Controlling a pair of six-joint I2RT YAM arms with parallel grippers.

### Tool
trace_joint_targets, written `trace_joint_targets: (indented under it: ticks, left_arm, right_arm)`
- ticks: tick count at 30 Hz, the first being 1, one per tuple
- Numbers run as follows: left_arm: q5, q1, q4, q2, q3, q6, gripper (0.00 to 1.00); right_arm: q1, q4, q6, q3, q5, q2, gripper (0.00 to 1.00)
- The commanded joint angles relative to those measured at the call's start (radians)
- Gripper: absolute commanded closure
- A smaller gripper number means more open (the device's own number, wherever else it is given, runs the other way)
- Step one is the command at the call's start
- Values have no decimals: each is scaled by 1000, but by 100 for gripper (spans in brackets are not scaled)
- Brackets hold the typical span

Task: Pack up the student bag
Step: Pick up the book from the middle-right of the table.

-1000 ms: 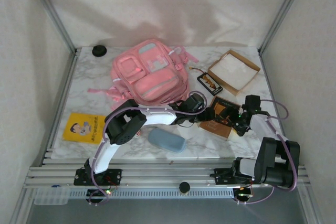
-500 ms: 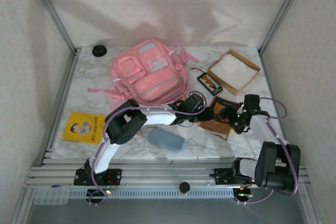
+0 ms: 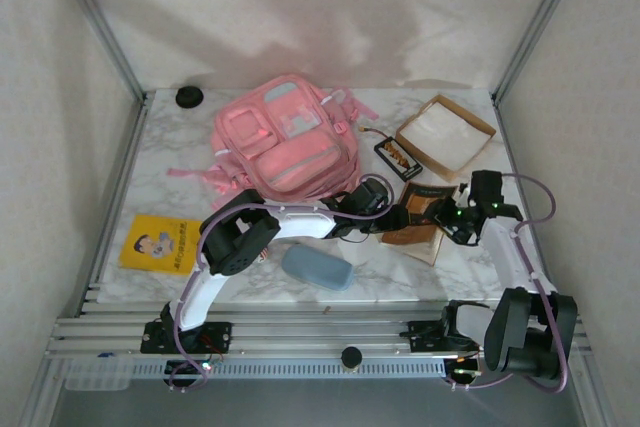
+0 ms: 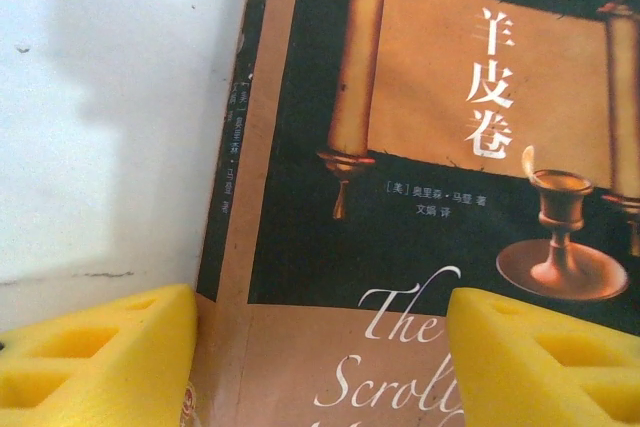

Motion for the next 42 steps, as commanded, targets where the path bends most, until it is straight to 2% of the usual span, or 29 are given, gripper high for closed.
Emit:
trace_joint_targets:
  ticks: [1, 5, 10, 15, 17, 18, 23, 27, 31, 35, 42]
  left_arm:
    - [24, -7, -36, 19, 9, 13, 34]
    - [26, -9, -33, 14, 6, 11, 34]
    - [27, -8, -32, 11, 7, 10, 34]
    - [28, -7, -20, 2, 1, 4, 33]
    - [31, -7, -17, -3, 1, 0, 33]
    - [30, -6, -14, -8, 1, -3, 32]
    - [34, 12, 1, -64, -13, -16, 28]
    - [38, 55, 5, -156, -65, -21, 19]
    - [58, 125, 0, -297, -158, -14, 11]
    - [198, 215, -48, -392, -194, 25, 4]
    - [357, 311, 34, -489, -289, -11, 2]
  right_arm:
    - [9, -22, -12, 39, -26, 0, 60]
    - [8, -33, -16, 44, 21, 4, 69]
    - [9, -7, -3, 41, -12, 5, 76]
    - [9, -14, -12, 52, -7, -1, 88]
    - [9, -12, -18, 56, -17, -10, 98]
    - [8, -10, -20, 58, -25, -16, 100]
    - [8, -18, -26, 72, -43, -33, 100]
    - [8, -32, -21, 113, -79, -64, 100]
    - [10, -58, -36, 189, -191, -74, 100]
    - [11, -71, -39, 276, -259, -90, 100]
    - [72, 6, 7, 388, -443, -57, 100]
